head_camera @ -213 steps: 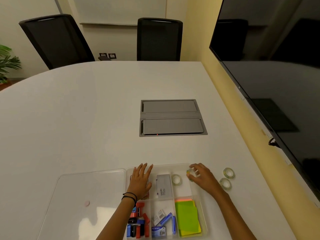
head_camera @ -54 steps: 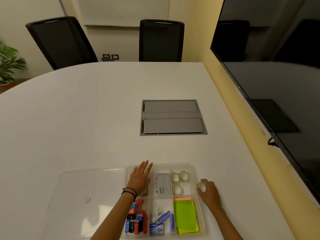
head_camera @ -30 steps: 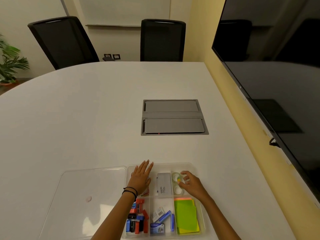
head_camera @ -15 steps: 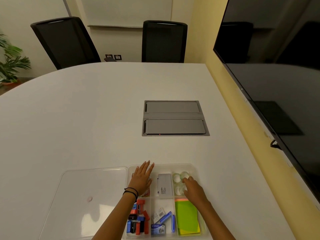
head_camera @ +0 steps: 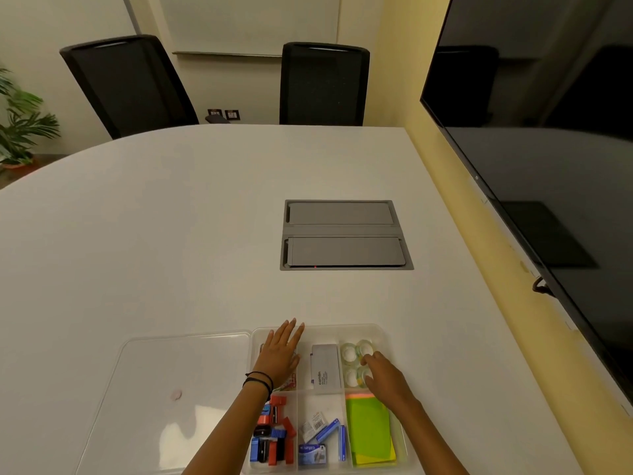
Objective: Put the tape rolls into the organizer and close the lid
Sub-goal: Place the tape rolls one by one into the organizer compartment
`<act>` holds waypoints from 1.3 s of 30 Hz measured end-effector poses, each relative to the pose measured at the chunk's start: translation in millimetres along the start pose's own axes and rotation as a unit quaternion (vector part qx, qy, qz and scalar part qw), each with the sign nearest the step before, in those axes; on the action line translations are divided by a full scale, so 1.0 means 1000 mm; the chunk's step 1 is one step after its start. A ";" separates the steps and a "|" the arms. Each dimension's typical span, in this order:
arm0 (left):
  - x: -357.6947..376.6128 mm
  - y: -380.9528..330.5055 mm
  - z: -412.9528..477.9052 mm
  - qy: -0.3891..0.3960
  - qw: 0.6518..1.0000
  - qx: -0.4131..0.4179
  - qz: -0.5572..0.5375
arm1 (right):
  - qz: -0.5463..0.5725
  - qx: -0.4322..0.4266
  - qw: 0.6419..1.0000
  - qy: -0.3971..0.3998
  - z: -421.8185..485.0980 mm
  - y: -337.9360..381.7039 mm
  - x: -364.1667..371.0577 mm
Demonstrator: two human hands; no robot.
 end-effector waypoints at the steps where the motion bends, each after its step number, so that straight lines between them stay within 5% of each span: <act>1: 0.000 0.000 0.000 0.001 1.000 -0.001 0.000 | 0.009 -0.007 1.000 0.004 0.000 -0.001 -0.001; 14: -0.004 -0.001 0.001 0.029 0.999 -0.005 0.034 | 0.059 -0.035 0.996 0.058 -0.003 -0.006 -0.004; 21: -0.008 -0.003 -0.001 0.044 0.997 -0.014 0.056 | 0.067 -0.033 0.997 -0.006 0.007 0.001 -0.014; 29: -0.011 0.000 -0.001 0.056 0.993 -0.004 0.106 | 0.043 -0.040 0.997 0.052 0.024 0.014 -0.008; 33: -0.010 -0.005 -0.002 0.053 0.993 0.000 0.102 | 0.066 -0.058 0.995 0.042 0.027 0.015 -0.007; 37: -0.010 -0.007 -0.004 0.052 0.993 0.006 0.101 | 0.056 -0.042 0.996 -0.050 0.031 0.011 -0.007; 39: -0.008 0.013 -0.002 0.064 0.994 -0.029 0.087 | 0.048 -0.041 0.998 -0.026 0.058 0.019 0.004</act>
Point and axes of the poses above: each hand's wrist, its own z-axis towards the middle knuckle, its own x-axis out of the palm, y = z × x, the point moved 2 cm from there along z, towards the middle knuckle, and after that the axes turned 13 degrees about -x, right-handed, at the moved point
